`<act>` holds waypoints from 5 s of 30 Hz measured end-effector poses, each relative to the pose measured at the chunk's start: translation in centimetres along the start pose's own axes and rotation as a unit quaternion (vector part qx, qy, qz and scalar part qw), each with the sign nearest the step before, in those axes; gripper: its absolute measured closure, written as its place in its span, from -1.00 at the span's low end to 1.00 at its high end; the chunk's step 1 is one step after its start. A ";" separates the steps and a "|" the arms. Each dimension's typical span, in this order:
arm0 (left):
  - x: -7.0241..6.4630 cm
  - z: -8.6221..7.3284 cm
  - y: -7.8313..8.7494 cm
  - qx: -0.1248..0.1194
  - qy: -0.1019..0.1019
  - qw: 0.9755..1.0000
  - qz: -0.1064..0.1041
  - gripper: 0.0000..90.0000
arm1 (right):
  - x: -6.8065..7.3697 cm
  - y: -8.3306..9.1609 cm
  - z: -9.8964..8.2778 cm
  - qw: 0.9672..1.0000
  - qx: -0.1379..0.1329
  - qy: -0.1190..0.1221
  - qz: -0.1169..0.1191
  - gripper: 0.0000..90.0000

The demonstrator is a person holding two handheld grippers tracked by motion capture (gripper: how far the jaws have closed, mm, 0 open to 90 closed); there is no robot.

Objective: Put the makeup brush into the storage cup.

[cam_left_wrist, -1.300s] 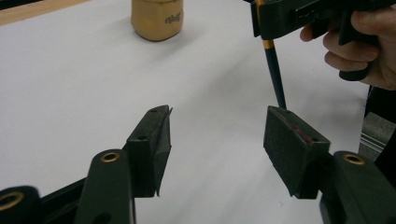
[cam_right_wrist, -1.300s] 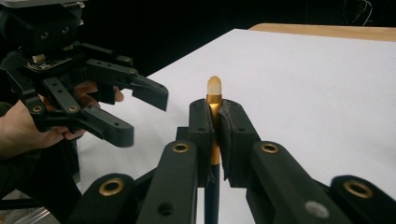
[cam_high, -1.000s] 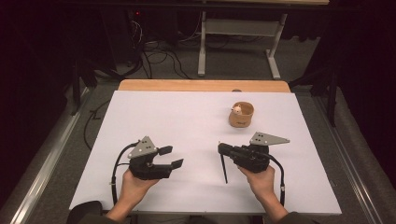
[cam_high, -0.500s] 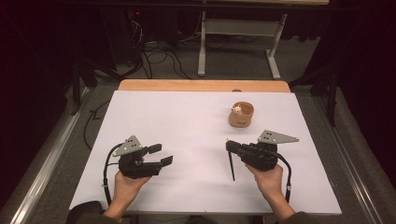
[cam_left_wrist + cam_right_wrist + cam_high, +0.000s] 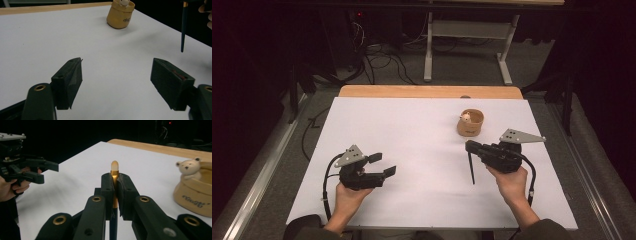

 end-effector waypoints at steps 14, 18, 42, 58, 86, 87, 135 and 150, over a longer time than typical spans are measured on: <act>-0.2 -0.2 -0.1 -0.008 -0.009 1.000 0.008 -0.46 | -2.6 1.3 2.7 0.999 -0.013 -0.003 -0.037 0.91; -0.3 -0.2 -0.1 -0.011 -0.009 1.000 0.008 -0.46 | -3.0 1.2 3.3 0.999 -0.009 0.000 -0.046 0.91; -0.4 -0.3 -0.2 -0.006 -0.013 1.000 0.007 -0.45 | -5.6 -1.0 5.9 0.997 -0.004 -0.001 -0.079 0.91; -0.3 -0.3 -0.2 -0.004 -0.011 1.000 0.007 -0.45 | -7.3 -2.6 8.2 0.994 0.004 0.007 -0.106 0.91; -0.5 -0.4 -0.2 -0.002 -0.017 1.000 0.004 -0.44 | -9.7 -5.7 10.9 0.988 0.013 0.011 -0.152 0.91; -0.6 -0.4 -0.3 -0.002 -0.017 1.000 0.004 -0.44 | -9.7 -5.9 10.9 0.988 0.015 0.011 -0.154 0.91; -0.7 -0.4 -0.2 -0.001 -0.021 1.000 0.004 -0.43 | -12.2 -9.5 10.4 0.978 0.024 0.026 -0.204 0.90; -0.6 -0.3 -0.2 -0.003 -0.019 1.000 0.008 -0.43 | -12.2 -9.1 9.6 0.975 0.056 0.044 -0.211 0.89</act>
Point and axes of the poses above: each handheld gripper's, and its own axes: y roughly backward along the jaws, z roughly out of its top, x roughly to its left, the point moved 5 cm from there along -y, roughly forward along the jaws, and after that the axes turned 2 degrees about -x, right-handed, at the moved point
